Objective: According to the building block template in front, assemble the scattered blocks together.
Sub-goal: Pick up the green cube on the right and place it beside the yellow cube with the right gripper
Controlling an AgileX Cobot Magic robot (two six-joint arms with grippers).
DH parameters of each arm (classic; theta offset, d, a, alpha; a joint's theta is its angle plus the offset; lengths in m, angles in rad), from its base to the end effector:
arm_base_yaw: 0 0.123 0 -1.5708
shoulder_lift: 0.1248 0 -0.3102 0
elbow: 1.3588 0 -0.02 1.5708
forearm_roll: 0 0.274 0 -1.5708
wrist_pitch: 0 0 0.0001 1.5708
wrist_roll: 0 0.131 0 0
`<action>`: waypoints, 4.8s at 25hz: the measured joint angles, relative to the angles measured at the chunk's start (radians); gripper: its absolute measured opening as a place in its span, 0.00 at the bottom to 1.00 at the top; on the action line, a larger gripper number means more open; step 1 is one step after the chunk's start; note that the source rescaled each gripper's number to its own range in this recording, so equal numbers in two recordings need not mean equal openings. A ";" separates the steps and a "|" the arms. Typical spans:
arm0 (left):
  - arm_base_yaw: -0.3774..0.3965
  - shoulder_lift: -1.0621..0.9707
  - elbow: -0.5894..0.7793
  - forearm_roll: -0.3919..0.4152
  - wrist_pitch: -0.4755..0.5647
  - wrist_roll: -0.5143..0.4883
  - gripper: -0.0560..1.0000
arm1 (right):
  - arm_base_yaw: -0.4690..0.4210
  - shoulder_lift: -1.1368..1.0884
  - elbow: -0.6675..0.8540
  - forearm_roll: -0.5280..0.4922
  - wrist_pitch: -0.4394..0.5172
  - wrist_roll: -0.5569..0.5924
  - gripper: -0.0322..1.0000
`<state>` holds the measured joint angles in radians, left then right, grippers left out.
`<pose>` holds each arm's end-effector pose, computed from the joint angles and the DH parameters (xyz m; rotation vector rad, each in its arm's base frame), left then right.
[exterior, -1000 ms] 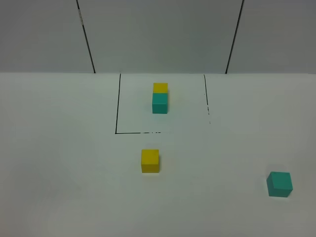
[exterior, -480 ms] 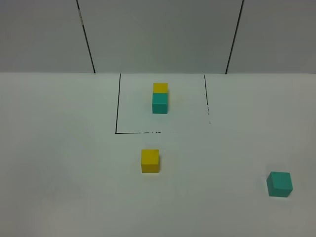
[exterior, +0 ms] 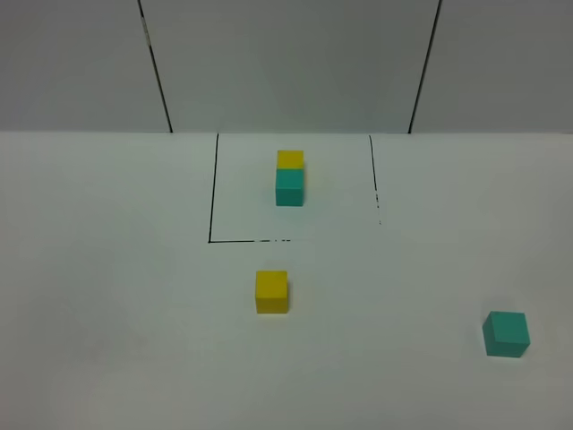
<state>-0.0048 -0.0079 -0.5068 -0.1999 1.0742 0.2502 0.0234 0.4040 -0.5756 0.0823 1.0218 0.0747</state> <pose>0.0216 -0.0230 0.2730 0.2703 2.0099 -0.0844 0.0862 0.0112 0.2787 0.0750 2.3337 0.1522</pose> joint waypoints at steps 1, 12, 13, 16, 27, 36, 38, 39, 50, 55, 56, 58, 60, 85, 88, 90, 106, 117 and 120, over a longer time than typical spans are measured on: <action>0.000 0.000 0.000 0.000 0.000 0.000 0.72 | 0.000 0.083 -0.026 0.003 -0.017 -0.002 0.99; 0.000 0.000 0.000 0.000 0.000 0.000 0.72 | 0.030 1.030 -0.352 0.079 -0.130 -0.133 0.99; 0.000 0.000 0.000 0.000 0.000 0.000 0.72 | 0.041 1.079 -0.370 0.077 -0.140 -0.134 0.99; 0.000 0.000 0.000 0.000 0.000 0.000 0.72 | 0.063 1.181 -0.407 0.071 -0.174 -0.121 0.99; 0.000 0.000 0.000 0.000 0.000 0.000 0.72 | 0.069 1.379 -0.413 0.019 -0.294 -0.075 0.99; 0.000 0.000 0.000 0.000 0.000 0.000 0.72 | 0.069 1.452 -0.413 0.005 -0.322 -0.048 1.00; 0.000 0.000 0.000 0.000 0.000 0.000 0.72 | 0.069 1.469 -0.413 0.002 -0.323 -0.047 1.00; 0.000 0.000 0.000 0.000 0.000 0.000 0.72 | 0.069 1.477 -0.413 0.002 -0.323 -0.047 1.00; 0.000 0.000 0.000 0.000 0.000 0.000 0.72 | 0.069 1.489 -0.413 0.002 -0.326 -0.047 0.98; 0.000 0.000 0.000 0.000 0.000 0.000 0.72 | 0.069 1.489 -0.413 0.002 -0.326 -0.040 0.70; 0.000 0.000 0.000 0.000 0.000 0.000 0.72 | 0.069 1.489 -0.413 0.002 -0.326 -0.039 0.61; 0.000 0.000 0.000 0.000 0.000 0.000 0.72 | 0.069 1.489 -0.413 0.002 -0.326 -0.039 0.41; 0.000 0.000 0.000 0.000 0.000 0.000 0.72 | 0.069 1.489 -0.413 0.002 -0.326 -0.038 0.18; 0.000 0.000 0.000 0.000 0.000 0.000 0.72 | 0.328 1.478 -0.815 -0.002 -0.006 -0.700 0.04; 0.000 0.000 0.000 0.000 0.000 0.000 0.72 | 0.388 1.487 -0.828 -0.034 -0.062 -0.718 0.04; 0.000 0.000 0.000 0.000 0.000 0.000 0.72 | 0.421 1.510 -0.855 -0.058 -0.067 -0.730 0.04; 0.000 0.000 0.000 0.000 0.000 0.000 0.72 | 0.552 1.820 -1.161 -0.099 0.051 -0.897 0.04; 0.000 0.000 0.000 0.000 0.000 0.000 0.72 | 0.556 1.893 -1.204 -0.082 0.040 -0.909 0.04; 0.000 0.000 0.000 0.000 0.000 0.000 0.72 | 0.559 1.914 -1.243 -0.082 0.070 -0.908 0.04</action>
<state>-0.0048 -0.0079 -0.5068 -0.1999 1.0742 0.2502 0.5822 2.3184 -1.8187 0.0000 1.0918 -0.8332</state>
